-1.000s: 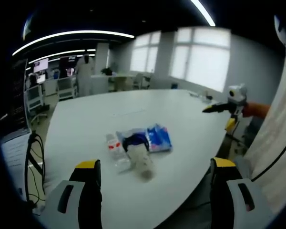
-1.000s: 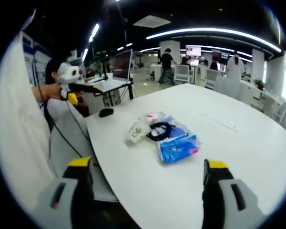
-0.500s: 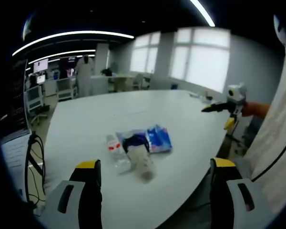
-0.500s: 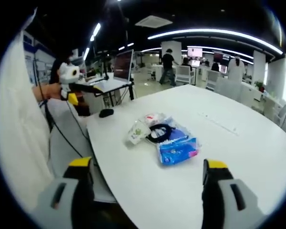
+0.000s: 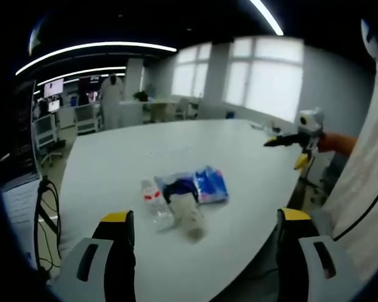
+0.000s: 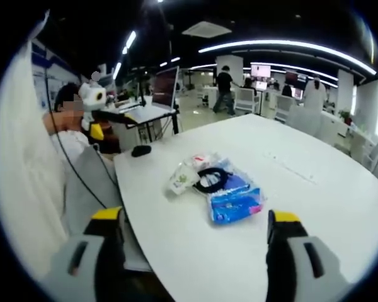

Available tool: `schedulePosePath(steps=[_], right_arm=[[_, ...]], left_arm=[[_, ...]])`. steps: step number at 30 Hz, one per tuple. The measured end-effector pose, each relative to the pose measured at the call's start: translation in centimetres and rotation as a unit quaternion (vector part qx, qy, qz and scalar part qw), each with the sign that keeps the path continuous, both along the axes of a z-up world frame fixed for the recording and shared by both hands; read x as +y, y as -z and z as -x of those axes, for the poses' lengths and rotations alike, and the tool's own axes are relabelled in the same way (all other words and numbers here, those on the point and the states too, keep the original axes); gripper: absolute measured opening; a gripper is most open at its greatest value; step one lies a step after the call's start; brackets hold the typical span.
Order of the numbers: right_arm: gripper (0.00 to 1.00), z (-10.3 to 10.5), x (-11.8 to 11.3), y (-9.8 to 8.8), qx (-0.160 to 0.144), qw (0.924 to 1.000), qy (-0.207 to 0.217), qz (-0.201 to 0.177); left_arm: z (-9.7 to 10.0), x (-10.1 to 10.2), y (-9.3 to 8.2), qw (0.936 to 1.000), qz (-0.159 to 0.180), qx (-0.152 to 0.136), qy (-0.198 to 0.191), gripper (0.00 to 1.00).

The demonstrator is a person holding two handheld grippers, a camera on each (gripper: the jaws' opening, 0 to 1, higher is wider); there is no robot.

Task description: Arrange the tabletop items into an orderly group along one side of the table until the central work area is clear of visible clutter.

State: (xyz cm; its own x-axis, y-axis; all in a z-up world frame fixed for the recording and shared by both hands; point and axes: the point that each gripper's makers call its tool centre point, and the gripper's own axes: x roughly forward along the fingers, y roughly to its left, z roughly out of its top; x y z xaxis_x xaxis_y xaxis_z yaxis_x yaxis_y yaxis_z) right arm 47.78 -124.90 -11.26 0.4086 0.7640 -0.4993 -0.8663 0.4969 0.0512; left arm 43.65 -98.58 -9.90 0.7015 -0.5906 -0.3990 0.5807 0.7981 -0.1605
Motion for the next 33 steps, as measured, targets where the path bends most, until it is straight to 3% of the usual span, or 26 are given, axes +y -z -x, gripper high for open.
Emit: schedulePosePath(steps=[16,33], right_arm=[[0.93,-2.2,2.3,-1.4,-0.021,0.9993,-0.032,0.0],[0.92,-3.5,3.3,-1.4,-0.029,0.9984,-0.048,0.002]], left_arm=[[-0.8,0.0,-0.6,1.0,0.0,-0.006,0.0,0.91],[-1.7,-0.3,-0.6,1.0,0.001,-0.008,0.002,0.9]])
